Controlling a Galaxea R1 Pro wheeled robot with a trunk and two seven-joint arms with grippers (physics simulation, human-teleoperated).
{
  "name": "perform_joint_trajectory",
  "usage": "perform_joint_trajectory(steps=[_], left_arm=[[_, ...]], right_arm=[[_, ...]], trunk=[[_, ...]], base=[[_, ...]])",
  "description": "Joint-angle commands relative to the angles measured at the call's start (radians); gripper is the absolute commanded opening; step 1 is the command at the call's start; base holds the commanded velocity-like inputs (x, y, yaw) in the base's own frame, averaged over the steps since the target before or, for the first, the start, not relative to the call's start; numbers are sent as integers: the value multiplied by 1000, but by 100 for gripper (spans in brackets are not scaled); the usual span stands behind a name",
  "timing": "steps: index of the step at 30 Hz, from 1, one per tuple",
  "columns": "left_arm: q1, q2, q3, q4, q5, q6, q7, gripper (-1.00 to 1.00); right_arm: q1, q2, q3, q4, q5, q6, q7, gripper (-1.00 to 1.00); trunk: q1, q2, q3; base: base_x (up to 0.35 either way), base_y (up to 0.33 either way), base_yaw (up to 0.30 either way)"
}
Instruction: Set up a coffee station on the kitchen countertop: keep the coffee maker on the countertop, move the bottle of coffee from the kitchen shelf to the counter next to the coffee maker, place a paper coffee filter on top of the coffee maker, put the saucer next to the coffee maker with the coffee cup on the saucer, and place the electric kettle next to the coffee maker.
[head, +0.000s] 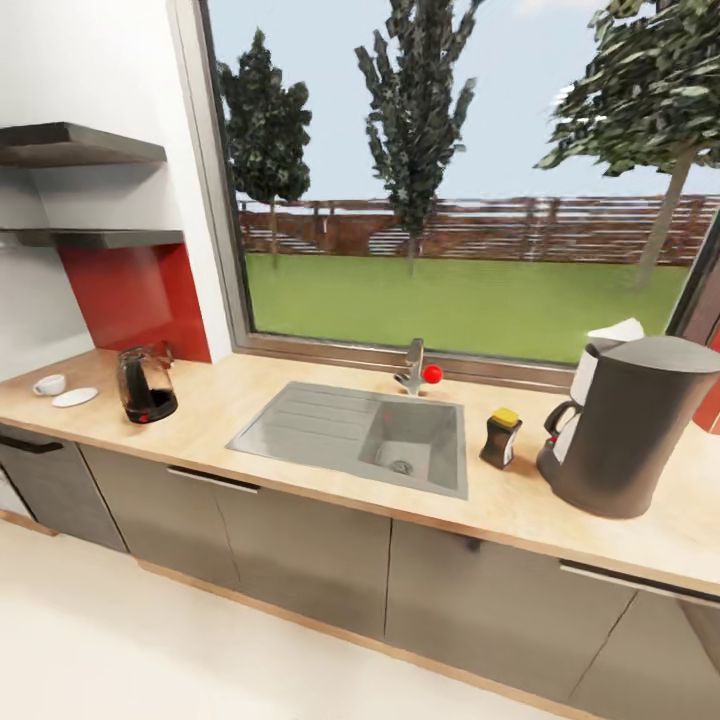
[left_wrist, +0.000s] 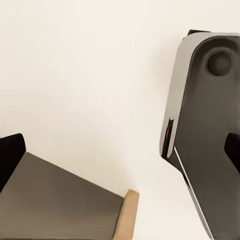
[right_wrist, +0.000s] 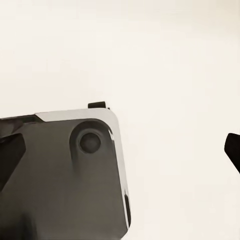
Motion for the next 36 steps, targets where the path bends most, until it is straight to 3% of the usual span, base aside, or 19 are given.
perform_joint_trajectory(steps=[1,15,36], left_arm=[[0,0,0,-2,3,2,1,100],[0,6,0,-3,4,2,2,100],[0,3,0,-3,5,-1,1,100]], right_arm=[[-1,0,-4,1,-1,-4,0,100],[-1,-5,-2,11,0,-5,4,100],[-1,-5,-2,13,0,-5,4,100]], trunk=[[1,-2,-3],[1,-2,-10],[1,-2,12]], base=[[61,287,274],[149,299,268],[219,272,215]])
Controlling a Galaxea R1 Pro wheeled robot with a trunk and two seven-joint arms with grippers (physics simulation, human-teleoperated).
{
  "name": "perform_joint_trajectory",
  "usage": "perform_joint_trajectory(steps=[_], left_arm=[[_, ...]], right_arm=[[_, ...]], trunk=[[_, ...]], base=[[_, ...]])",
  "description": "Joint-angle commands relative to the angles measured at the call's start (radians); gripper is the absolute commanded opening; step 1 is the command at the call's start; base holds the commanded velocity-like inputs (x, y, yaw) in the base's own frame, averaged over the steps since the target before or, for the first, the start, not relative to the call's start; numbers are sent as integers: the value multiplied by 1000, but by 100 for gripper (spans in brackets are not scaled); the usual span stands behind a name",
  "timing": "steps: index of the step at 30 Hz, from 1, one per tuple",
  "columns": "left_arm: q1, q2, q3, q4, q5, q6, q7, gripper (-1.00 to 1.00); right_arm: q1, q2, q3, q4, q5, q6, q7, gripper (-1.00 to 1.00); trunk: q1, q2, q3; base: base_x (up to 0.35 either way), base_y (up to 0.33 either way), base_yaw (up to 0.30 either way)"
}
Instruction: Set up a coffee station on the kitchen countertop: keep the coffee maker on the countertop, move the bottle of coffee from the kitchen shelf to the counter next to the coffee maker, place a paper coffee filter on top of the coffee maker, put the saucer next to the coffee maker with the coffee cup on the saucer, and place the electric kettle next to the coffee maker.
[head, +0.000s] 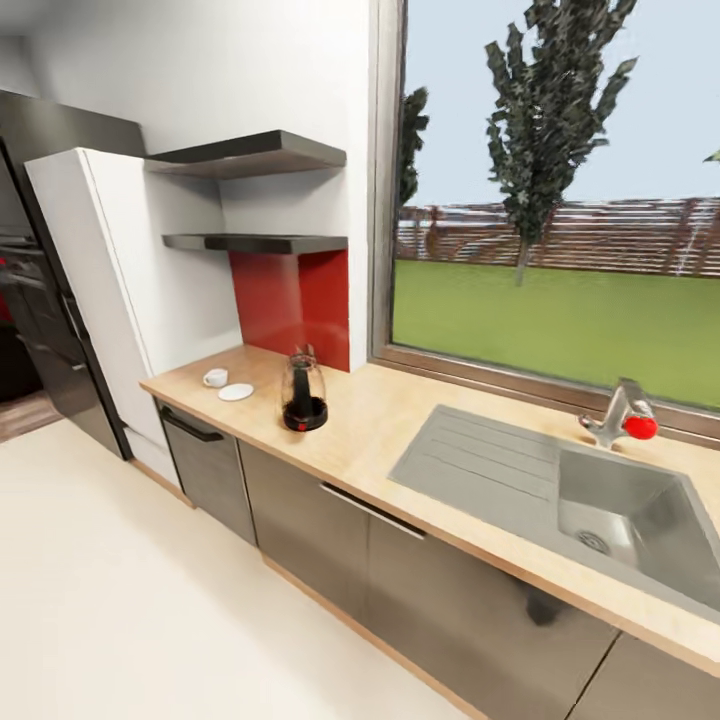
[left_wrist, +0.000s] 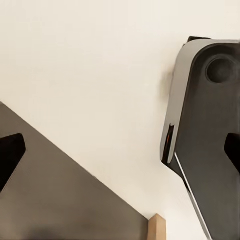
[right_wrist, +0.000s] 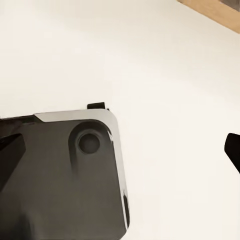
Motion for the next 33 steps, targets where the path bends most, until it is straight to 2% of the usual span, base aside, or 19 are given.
perform_joint_trajectory(steps=[1,14,25,33], left_arm=[[0,0,1,-2,4,1,1,100],[0,0,1,-3,4,0,1,100],[0,-1,1,-3,1,-1,1,100],[0,-2,1,-3,1,-1,1,100]], right_arm=[[-1,0,-3,1,-1,-4,0,100],[-1,1,-3,1,-1,-1,0,100],[-1,1,-3,1,-1,1,0,100],[-1,1,-3,1,-1,1,0,100]], trunk=[[1,-2,0],[1,-2,4],[1,-2,-4],[1,-2,-6]], base=[[242,250,203],[263,244,260],[263,245,262],[257,246,50]])
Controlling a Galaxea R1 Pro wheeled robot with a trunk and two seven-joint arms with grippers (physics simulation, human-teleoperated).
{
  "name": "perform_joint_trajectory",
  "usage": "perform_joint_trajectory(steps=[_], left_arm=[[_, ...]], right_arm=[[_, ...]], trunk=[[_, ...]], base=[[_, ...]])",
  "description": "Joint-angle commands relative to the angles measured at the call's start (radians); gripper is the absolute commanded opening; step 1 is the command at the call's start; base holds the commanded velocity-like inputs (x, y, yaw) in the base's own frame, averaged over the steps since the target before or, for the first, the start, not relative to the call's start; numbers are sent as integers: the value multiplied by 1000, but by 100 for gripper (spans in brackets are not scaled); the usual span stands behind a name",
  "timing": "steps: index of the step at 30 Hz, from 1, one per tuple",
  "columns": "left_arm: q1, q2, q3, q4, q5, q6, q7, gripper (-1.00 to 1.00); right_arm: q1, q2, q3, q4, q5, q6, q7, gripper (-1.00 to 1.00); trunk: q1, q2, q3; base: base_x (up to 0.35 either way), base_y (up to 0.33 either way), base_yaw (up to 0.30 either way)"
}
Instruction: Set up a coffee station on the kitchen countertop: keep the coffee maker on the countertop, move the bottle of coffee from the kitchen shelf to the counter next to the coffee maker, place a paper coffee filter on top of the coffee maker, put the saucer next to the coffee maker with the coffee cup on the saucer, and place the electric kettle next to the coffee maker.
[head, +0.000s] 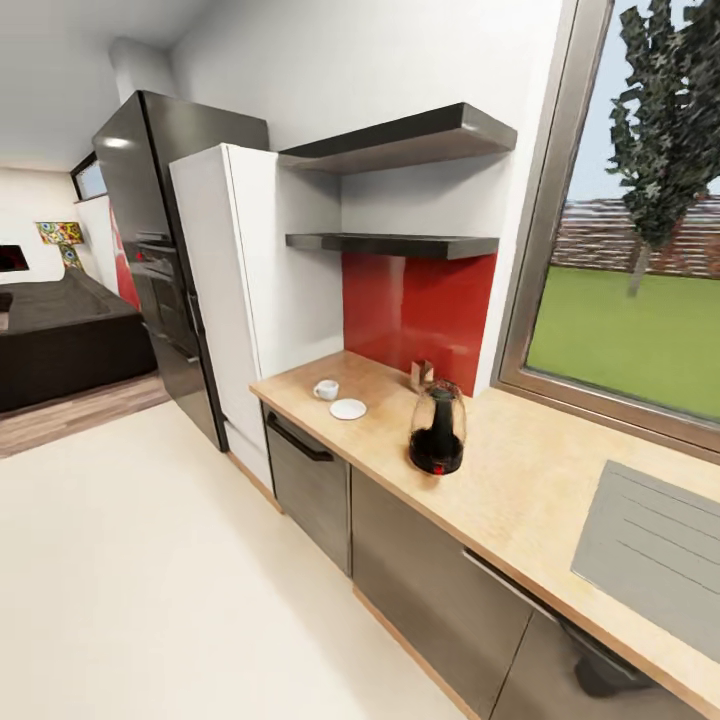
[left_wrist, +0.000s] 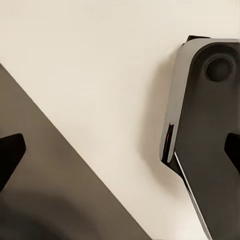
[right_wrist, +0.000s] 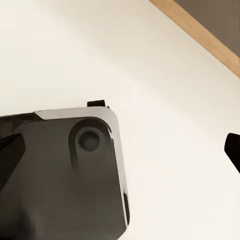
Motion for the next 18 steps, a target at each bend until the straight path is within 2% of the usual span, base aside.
perform_joint_trajectory(steps=[1,18], left_arm=[[0,0,1,-2,3,1,1,100],[0,-1,1,-3,2,1,1,100]], right_arm=[[-1,0,-3,1,-1,-4,0,100],[-1,0,-3,2,0,-5,-3,100]], trunk=[[1,-2,-2],[1,-2,-2]], base=[[257,246,5],[257,246,0]])
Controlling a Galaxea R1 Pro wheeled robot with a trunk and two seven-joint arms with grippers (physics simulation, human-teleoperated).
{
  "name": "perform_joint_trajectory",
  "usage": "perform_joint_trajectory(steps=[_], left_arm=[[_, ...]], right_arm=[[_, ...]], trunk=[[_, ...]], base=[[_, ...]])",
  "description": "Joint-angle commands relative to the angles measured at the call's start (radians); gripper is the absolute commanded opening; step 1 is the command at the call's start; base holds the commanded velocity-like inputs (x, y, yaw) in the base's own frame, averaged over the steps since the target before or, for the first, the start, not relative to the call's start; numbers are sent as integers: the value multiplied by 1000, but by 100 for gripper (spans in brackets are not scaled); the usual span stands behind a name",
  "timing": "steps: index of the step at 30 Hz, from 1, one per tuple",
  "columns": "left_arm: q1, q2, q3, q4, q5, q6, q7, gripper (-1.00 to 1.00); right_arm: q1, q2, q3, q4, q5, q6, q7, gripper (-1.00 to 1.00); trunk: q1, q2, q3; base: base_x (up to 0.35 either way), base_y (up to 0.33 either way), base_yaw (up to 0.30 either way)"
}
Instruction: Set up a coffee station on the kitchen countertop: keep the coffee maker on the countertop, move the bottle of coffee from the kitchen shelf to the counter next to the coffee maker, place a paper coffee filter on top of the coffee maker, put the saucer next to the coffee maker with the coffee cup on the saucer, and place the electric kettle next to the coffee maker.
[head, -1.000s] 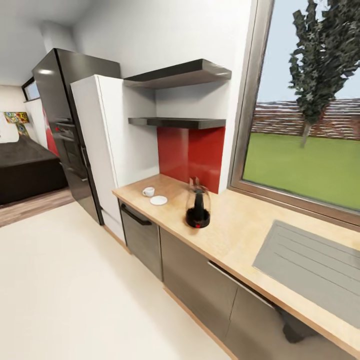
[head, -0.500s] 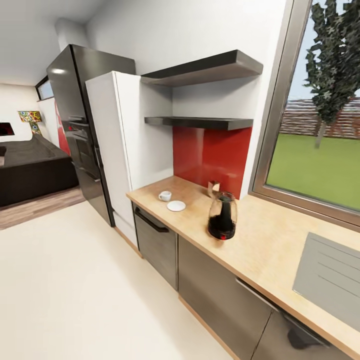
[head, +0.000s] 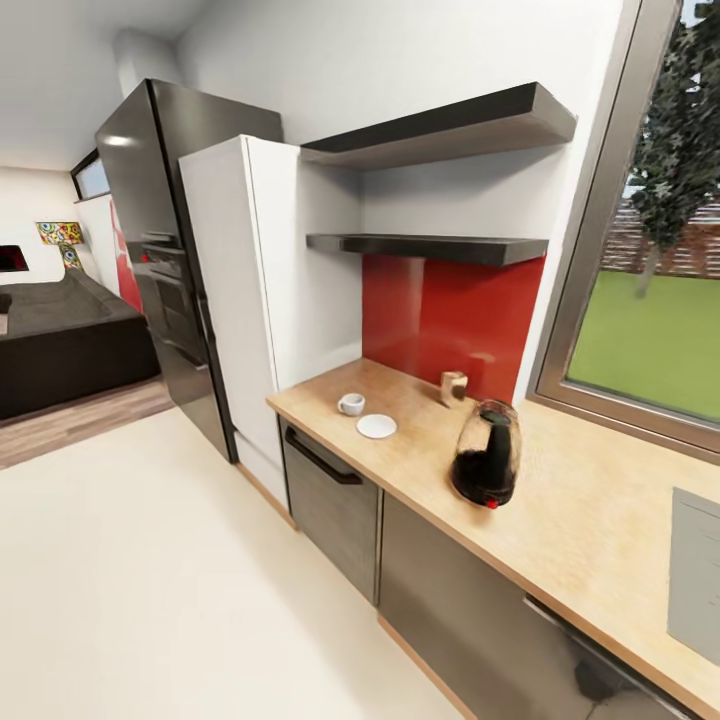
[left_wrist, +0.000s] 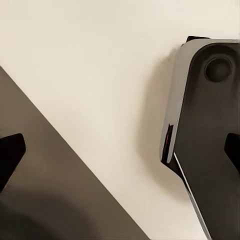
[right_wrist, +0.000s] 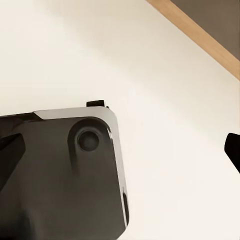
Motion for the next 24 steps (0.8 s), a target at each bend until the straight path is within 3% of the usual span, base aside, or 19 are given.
perform_joint_trajectory(steps=[1,7,14,24], left_arm=[[0,0,1,-2,3,1,1,100],[0,-1,1,-7,2,1,1,100],[0,-1,-1,-9,2,1,1,100],[0,-2,-1,-10,2,1,2,100]], right_arm=[[-1,0,-3,1,0,-5,0,100],[-1,3,-1,0,6,-5,1,100],[-1,6,-1,0,72,-7,0,100],[-1,7,-7,-3,70,-3,-1,100]], trunk=[[1,-2,-2],[1,-2,-2],[1,-2,-2],[1,-2,-2]], base=[[257,246,0],[246,251,0],[237,260,0],[234,267,0]])
